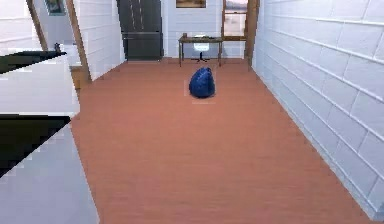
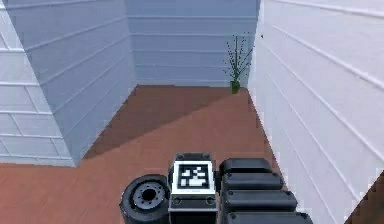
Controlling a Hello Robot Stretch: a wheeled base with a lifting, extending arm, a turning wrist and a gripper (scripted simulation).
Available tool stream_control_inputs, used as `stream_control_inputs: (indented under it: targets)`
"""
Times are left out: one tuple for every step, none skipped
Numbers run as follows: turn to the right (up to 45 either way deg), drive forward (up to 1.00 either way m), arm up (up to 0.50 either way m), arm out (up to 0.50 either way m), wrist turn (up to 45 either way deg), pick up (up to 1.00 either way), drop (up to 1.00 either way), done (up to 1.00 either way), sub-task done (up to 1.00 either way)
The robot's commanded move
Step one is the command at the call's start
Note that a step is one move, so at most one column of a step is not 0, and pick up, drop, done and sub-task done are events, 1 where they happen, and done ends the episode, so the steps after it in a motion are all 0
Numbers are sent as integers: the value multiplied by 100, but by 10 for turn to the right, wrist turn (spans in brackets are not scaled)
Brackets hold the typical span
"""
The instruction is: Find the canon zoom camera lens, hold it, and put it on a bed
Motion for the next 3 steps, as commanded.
stream_control_inputs:
  targets:
    - [0,100,0,0,0,0,0,0,0]
    - [-30,0,0,0,0,0,0,0,0]
    - [0,25,0,0,0,0,0,0,0]
